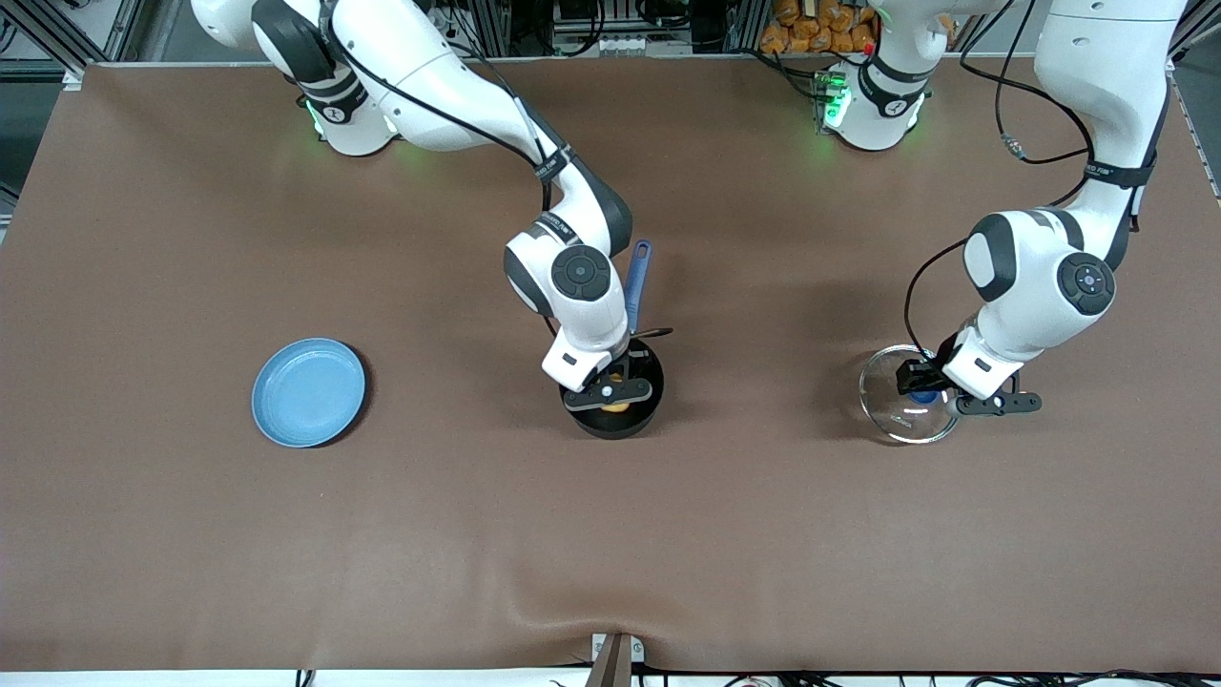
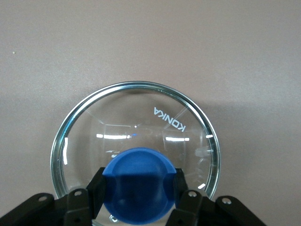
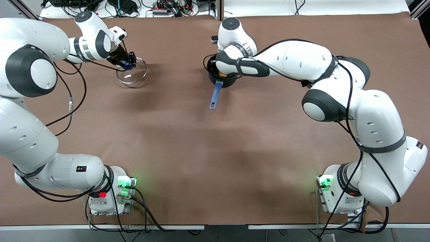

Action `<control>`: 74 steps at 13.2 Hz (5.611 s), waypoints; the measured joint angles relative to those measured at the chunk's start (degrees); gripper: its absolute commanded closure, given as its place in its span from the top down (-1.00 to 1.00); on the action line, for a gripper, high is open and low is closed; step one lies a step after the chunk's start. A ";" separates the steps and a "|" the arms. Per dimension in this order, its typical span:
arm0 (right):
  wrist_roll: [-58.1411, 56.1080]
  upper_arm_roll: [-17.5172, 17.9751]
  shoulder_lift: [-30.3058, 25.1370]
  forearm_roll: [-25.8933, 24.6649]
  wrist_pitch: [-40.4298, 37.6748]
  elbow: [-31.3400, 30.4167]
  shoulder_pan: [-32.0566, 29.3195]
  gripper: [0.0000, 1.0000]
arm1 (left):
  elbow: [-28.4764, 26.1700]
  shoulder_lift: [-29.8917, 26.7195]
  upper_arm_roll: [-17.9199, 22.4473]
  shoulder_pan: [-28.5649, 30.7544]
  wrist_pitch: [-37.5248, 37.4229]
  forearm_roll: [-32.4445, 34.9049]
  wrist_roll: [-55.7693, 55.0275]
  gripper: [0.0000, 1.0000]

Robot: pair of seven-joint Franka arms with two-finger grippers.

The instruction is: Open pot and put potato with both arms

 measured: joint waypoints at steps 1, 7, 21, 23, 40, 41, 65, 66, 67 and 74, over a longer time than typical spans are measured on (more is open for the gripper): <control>0.43 -0.01 0.34 0.00 0.14 0.00 0.16 -1.00 | -0.85 0.01 -0.04 0.00 1.48 0.00 0.00 -1.00; 1.05 -0.14 1.21 -0.03 0.77 0.01 0.30 0.27 | -2.73 0.22 -0.78 0.17 3.54 -1.82 0.00 -1.00; 1.15 -1.14 -8.94 0.07 -16.78 3.75 -1.18 0.49 | 12.72 -7.69 -1.33 0.61 -18.50 -3.94 -0.05 1.00; 0.97 -1.20 -15.26 0.07 -24.73 3.89 -3.22 0.81 | 22.88 -10.23 -0.49 1.20 -34.56 -0.59 -1.49 1.00; -31.67 -2.67 -47.33 -0.80 -51.59 -6.95 -40.90 1.00 | 37.79 -20.62 -1.01 0.93 -65.43 4.74 -7.46 1.00; -31.67 -2.62 -47.33 -1.02 -51.15 -7.61 -40.94 1.00 | 36.95 -20.89 -1.01 0.93 -65.43 4.74 -7.47 1.00; -32.94 -0.83 -48.56 -5.79 -52.86 -6.72 -37.41 1.00 | 30.57 -23.95 -1.40 -0.75 -62.96 7.89 -7.89 1.00; -32.95 -0.83 -48.56 -5.79 -52.87 -6.72 -37.41 1.00 | 30.58 -23.95 -1.40 -0.75 -62.96 7.89 -7.89 1.00; -32.95 -0.83 -48.56 -5.79 -52.88 -6.72 -37.41 1.00 | 30.58 -23.95 -1.40 -0.75 -62.97 7.89 -7.89 1.00; -32.99 -0.83 -48.56 -5.79 -52.94 -7.04 -37.40 1.00 | 30.58 -23.95 -1.40 -0.75 -63.17 7.89 -7.89 1.00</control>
